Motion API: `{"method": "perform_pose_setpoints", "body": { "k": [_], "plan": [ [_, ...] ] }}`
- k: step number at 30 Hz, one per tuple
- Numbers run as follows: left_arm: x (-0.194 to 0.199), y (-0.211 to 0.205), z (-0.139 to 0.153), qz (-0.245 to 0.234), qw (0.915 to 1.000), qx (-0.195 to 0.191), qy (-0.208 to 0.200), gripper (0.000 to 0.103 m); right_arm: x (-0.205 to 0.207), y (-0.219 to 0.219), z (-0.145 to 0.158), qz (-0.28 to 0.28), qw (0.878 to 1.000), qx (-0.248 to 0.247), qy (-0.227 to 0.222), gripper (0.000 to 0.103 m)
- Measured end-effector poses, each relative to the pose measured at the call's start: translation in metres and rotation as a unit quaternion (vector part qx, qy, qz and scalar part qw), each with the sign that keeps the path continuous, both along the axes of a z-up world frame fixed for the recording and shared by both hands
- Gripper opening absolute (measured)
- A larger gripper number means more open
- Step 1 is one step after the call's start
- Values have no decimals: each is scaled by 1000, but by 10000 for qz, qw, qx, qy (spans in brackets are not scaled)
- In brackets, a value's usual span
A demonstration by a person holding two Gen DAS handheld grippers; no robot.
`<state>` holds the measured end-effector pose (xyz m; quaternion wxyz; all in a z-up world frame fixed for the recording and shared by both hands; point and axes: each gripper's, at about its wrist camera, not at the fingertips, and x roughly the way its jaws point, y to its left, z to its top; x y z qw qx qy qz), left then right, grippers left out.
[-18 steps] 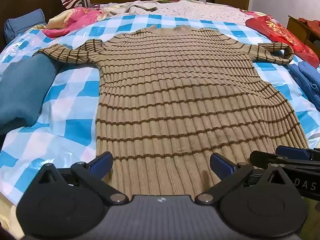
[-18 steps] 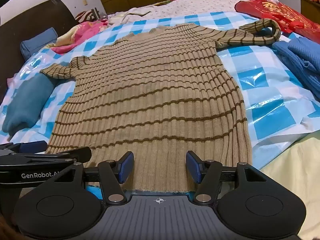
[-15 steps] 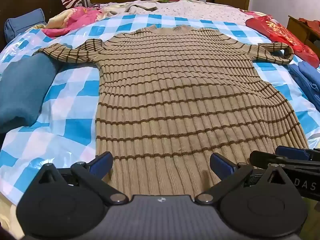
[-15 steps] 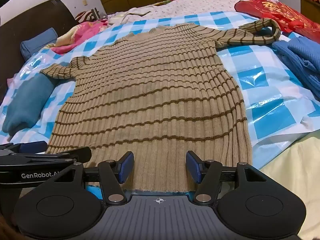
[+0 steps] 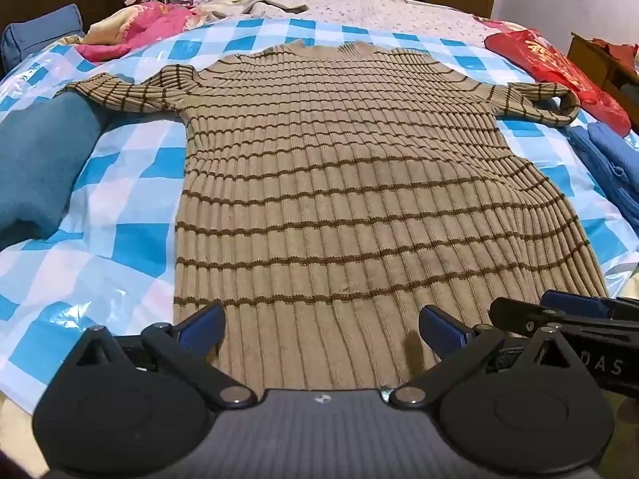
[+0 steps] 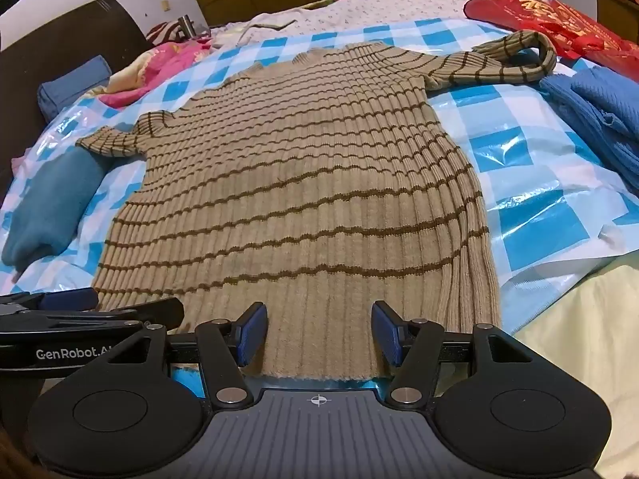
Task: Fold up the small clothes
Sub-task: 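Move the right tool toward the sweater sleeve beside it, then grasp the sleeve cuff with the right gripper and fold it across the body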
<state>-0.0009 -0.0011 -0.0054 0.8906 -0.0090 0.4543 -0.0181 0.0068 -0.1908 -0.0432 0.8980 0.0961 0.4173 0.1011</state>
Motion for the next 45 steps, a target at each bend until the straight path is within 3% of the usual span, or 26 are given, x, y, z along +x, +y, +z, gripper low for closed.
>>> {"method": "perform_pose_setpoints", "body": {
  "k": [15,27,37,45],
  "plan": [
    [3,-5,-4,-295,9995,-129,21,103,0,-21,-1,-448,9987,212,129,61],
    [19,-29,19,-979,9936,-119,-544,103,24,-52,33,-786,9961,384,-148,61],
    [91,-70,19,-1325,9875,-586,-614,103,123,-107,55,-1162,9869,-857,-715,61],
    [147,-102,14,-1360,9837,-955,-684,103,230,-152,59,-858,9684,-2083,-1073,60]
  ]
}}
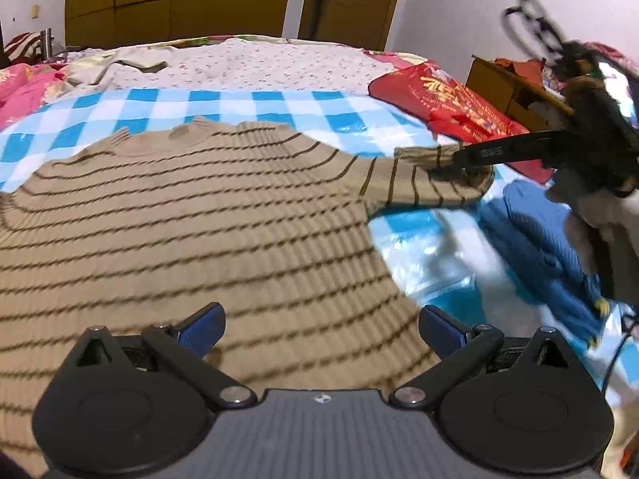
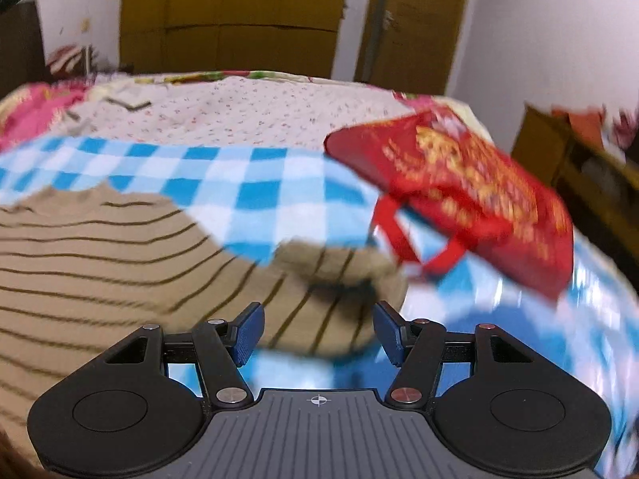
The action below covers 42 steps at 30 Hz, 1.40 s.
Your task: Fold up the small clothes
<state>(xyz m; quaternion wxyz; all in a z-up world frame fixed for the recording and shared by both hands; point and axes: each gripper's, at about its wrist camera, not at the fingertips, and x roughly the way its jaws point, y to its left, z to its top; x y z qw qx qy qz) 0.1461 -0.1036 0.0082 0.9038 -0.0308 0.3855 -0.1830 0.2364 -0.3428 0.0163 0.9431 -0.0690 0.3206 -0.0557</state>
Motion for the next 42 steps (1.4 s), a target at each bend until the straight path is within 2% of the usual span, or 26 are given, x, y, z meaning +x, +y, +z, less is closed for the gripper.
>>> {"method": "perform_pose_setpoints", "body": {
  "k": [4,7,9,10,11,14,17,20,23,26,28,30,31,34,37,42],
  "plan": [
    [15,-7,-3,10,10000,-87,-37,103,45,1,-9,530,9928,-1034,287,59],
    [21,-7,-7,58,9999,-138,36,103,69,-2,-26,747,9846,-1396,747,57],
    [22,-4,-10,92,9998,-162,88,103,80,-3,-36,728,9806,-1550,955,44],
    [22,-3,-11,113,9997,-169,108,103,83,-5,-39,704,9801,-1533,1045,24],
    [22,0,-12,137,9997,-173,122,103,84,-7,-41,655,9810,-1440,1123,14],
    [22,7,-13,224,9994,-215,132,103,80,-18,-33,442,9897,-791,1108,9],
    [21,18,-11,330,9990,-299,89,103,72,-28,-8,206,9958,5,890,9],
    [21,32,-7,465,9982,-373,17,103,62,-20,24,291,9956,731,505,8],
    [17,49,-3,628,9970,-441,-56,103,57,6,55,564,9897,1311,111,8],
    [12,69,1,811,9955,-476,-147,103,57,51,79,1032,9789,1747,-244,8],
    [7,83,3,938,9944,-421,-231,103,59,89,84,1488,9724,1760,-365,8],
    [1,97,3,1070,9932,-338,-301,103,61,131,75,2001,9666,1578,-259,9],
    [-2,103,2,1126,9927,-302,-316,103,61,153,62,2243,9636,1450,-134,15],
    [-10,122,-5,1307,9907,-182,-325,103,61,209,9,2884,9500,1017,634,16],
    [-13,137,-13,1476,9882,-193,-359,103,58,231,-31,2919,9472,703,1130,16],
    [-8,152,-17,1548,9863,-423,-384,103,55,230,-34,2899,9473,626,1208,22]
  ]
}}
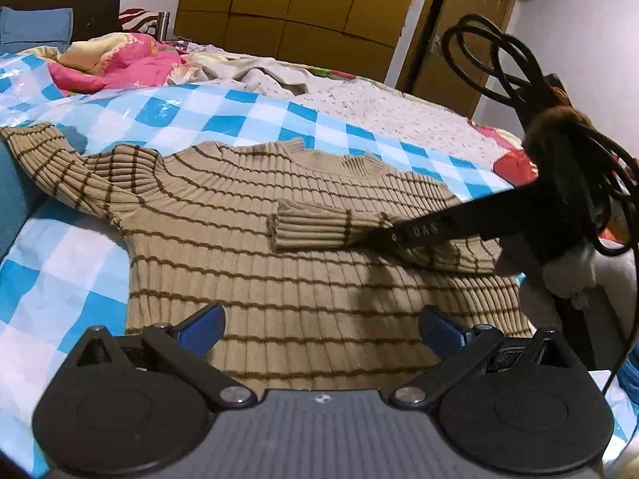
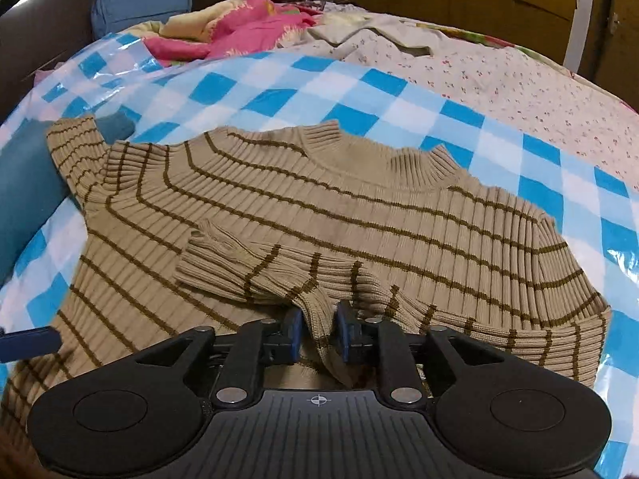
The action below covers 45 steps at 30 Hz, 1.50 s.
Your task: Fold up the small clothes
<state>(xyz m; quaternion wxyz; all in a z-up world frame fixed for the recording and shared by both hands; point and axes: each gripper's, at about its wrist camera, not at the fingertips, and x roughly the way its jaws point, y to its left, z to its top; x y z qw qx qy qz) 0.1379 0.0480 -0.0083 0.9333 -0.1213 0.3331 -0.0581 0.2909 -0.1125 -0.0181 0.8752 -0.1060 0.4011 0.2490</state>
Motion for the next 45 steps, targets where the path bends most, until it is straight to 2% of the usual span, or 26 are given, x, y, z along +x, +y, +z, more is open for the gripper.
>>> {"method": "perform_pose_setpoints", "body": {
  "k": [3,4,5,7,9,10,11,13,16,18,21,24,26,29,32,36,38,40,42,45],
  "plan": [
    [-3,5,1,71,9998,128,-106,103,-6,14,1,310,9989,-319,-150,27],
    [-4,5,1,87,9998,139,-135,103,-9,20,-1,392,9982,-420,-196,32],
    [-4,7,2,97,9998,122,-156,103,-11,25,-1,472,9973,-510,-233,37],
    [-4,10,2,98,9998,33,-156,103,-10,37,-3,625,9952,-687,-297,38],
    [-3,13,2,97,9998,-35,-140,103,-11,50,-7,786,9915,-943,-436,37],
    [-3,14,2,96,9998,-57,-137,103,-12,55,-8,828,9894,-1075,-516,33],
    [-3,15,3,101,9998,-83,-144,103,-11,59,-8,806,9883,-1176,-535,21],
    [-5,18,4,119,9997,-145,-175,103,-7,60,-1,591,9925,-973,-437,14],
    [-6,23,6,167,9994,-226,-220,103,-3,51,24,68,9980,-268,-573,14],
    [-6,26,6,199,9992,-263,-218,103,-4,51,35,13,9974,64,-718,14],
    [-6,28,6,246,9991,-264,-203,103,-7,70,26,299,9968,-80,-736,17],
    [-6,30,4,273,9993,-213,-165,103,-9,91,-2,816,9951,-476,-289,21],
    [-5,32,3,286,9992,-250,-117,103,-15,93,-11,903,9942,-535,-230,26],
    [-4,34,2,290,9989,-349,-73,103,-15,81,-3,928,9956,-95,11,36],
    [-3,34,2,309,9989,-332,-78,103,-19,69,9,947,9951,279,64,38],
    [-3,34,1,381,9989,-268,-97,103,-10,63,14,648,9953,704,112,38],
    [-2,35,0,441,9988,-204,-87,103,-4,70,3,488,9969,571,222,38],
    [-3,37,0,492,9986,-156,-94,103,-4,81,-10,557,9979,143,300,38],
    [-3,39,0,548,9984,-139,-84,103,-13,89,-13,693,9974,-157,109,40],
    [-4,43,1,638,9978,-170,-100,103,-17,91,-2,719,9973,-69,105,38]
  ]
}}
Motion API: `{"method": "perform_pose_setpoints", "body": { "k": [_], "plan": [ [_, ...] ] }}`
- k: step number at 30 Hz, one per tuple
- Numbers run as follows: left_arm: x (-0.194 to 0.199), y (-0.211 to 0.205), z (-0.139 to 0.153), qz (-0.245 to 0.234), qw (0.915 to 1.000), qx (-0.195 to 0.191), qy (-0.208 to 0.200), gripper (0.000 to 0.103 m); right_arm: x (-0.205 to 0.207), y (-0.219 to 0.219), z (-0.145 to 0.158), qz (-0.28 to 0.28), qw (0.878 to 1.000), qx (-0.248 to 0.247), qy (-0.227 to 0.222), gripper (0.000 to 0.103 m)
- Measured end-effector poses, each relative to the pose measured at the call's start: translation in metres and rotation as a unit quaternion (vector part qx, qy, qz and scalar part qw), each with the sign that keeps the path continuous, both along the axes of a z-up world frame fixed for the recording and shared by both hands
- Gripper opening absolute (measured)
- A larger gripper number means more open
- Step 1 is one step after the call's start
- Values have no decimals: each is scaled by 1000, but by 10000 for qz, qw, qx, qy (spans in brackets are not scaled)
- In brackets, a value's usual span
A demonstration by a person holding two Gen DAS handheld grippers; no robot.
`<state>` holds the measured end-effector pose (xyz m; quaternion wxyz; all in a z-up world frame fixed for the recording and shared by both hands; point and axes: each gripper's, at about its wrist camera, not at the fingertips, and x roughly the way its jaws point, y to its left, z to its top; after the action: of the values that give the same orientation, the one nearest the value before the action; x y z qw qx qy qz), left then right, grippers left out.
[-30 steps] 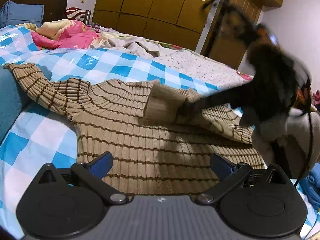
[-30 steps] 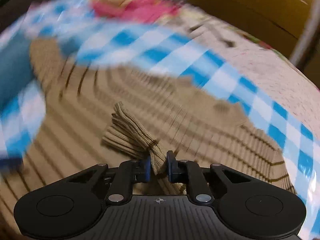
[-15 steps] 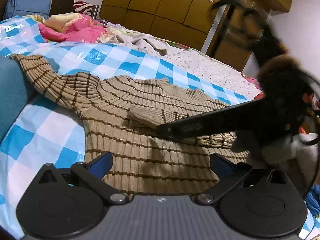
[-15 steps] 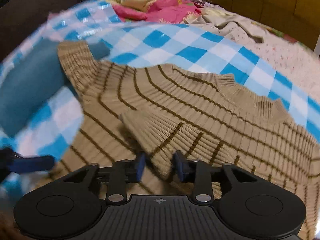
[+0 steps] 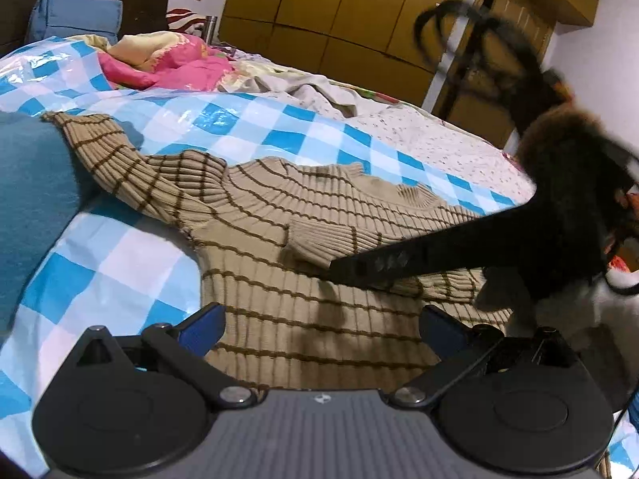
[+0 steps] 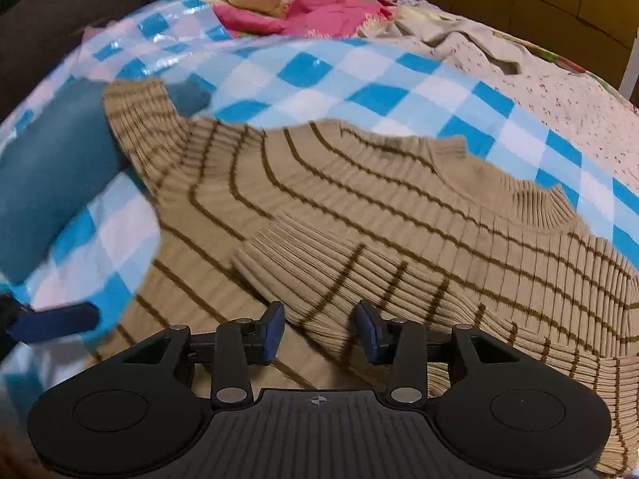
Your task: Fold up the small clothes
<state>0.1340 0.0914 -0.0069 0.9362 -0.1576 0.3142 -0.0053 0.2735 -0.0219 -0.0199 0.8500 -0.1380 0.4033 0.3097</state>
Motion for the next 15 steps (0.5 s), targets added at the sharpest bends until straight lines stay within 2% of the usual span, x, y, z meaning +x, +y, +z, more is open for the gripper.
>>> {"method": "perform_pose_setpoints", "body": {
  "k": [4,7,10,13,15],
  "plan": [
    [-5,11,7,249,9996,39,-157,103,-2,12,24,98,9997,154,-176,38],
    [-11,24,14,492,9984,84,-267,103,1,38,43,349,9986,336,-227,38],
    [-18,36,23,734,9959,313,-423,103,5,77,60,710,9961,484,-223,38],
    [-26,48,32,1094,9893,652,-717,103,11,129,78,1117,9920,510,-308,38],
    [-27,56,32,1267,9858,742,-810,103,17,161,86,1304,9895,509,-371,45]
  ]
}}
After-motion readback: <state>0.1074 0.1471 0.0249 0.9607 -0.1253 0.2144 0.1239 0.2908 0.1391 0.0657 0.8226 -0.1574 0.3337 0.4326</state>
